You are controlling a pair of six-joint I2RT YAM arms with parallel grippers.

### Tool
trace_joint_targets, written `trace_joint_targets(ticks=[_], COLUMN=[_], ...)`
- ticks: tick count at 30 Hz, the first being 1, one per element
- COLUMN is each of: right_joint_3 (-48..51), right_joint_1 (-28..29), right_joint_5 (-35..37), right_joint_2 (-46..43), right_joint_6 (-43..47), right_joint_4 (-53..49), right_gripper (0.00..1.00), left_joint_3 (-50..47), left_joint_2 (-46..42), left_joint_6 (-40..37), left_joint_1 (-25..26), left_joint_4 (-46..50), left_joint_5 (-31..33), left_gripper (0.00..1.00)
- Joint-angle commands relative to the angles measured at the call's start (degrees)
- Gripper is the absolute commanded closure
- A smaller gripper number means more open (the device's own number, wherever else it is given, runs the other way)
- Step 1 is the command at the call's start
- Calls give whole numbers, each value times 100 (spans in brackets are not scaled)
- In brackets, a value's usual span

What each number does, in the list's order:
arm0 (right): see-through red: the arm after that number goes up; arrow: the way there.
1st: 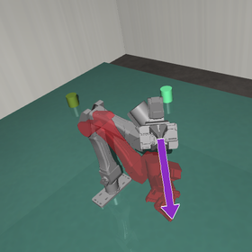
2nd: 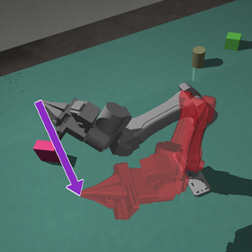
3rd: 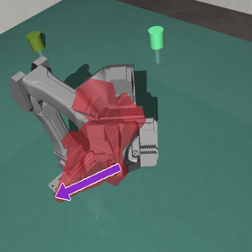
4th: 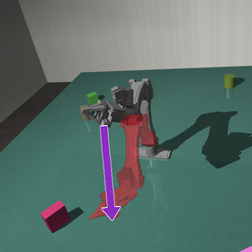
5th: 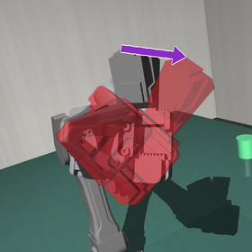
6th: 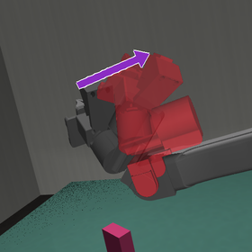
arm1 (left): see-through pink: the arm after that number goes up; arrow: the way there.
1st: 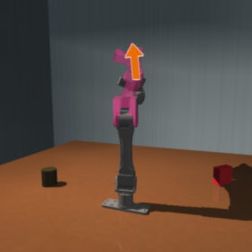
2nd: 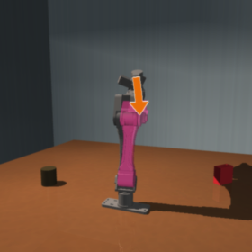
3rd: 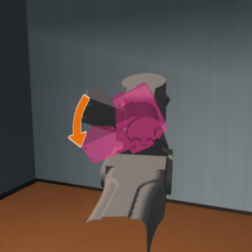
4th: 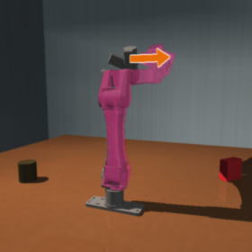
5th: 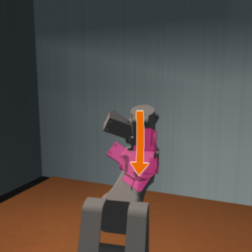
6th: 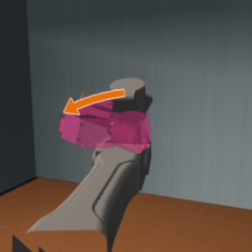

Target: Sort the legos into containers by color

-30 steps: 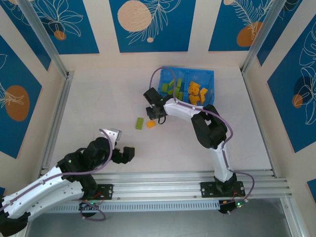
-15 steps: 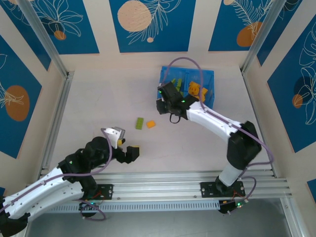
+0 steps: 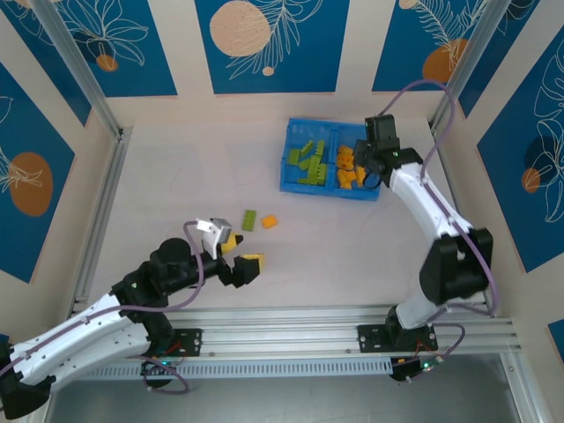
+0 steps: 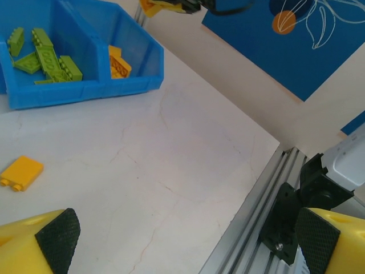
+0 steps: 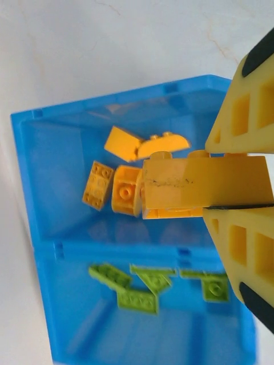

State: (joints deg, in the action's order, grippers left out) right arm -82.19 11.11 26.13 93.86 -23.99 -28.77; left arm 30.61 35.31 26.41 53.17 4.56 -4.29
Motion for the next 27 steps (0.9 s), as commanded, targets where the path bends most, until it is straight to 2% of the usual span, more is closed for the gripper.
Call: trace_joint_targets(ticks=[1,5,8,10,12,14,18,22,27], right_joint_3=[-761,-1553,-1852,-1881,-1823,-1712,-1445,-821,190], right_joint_1=[-171,-225,-216,-209,-207,-210,-183,-14,496], right_joint_5=[-93,-32,-60,-97,-142,-233,-554,-1407,-2547], right_joint_2=[842,1715,2020,2038,1938,1732,1110,91,-1318], right_joint_6=[-145,-261,-374,-438,-481,-504,-573,-625,-462], right_joint_4=[-250,-614,-852,-930,-961,-942,-943,-776,-661], right_gripper=[77,77,69,61,55,52,51,49,38], left_joint_3=[30,70,75,140,250,370,419,591,1139], left_joint_2=[72,140,153,201,332,545,972,1540,2569], left_joint_6=[-80,60,178,398,782,1138,1600,1533,1084], left_joint_1=[27,31,27,27,27,28,18,-145,-699], left_joint_4=[-139,206,470,797,1337,1842,1967,1814,1705], left_joint_5=[-124,6,240,688,1411,2020,2490,2553,2237], left_gripper=[0,0,0,0,0,0,1,5,7])
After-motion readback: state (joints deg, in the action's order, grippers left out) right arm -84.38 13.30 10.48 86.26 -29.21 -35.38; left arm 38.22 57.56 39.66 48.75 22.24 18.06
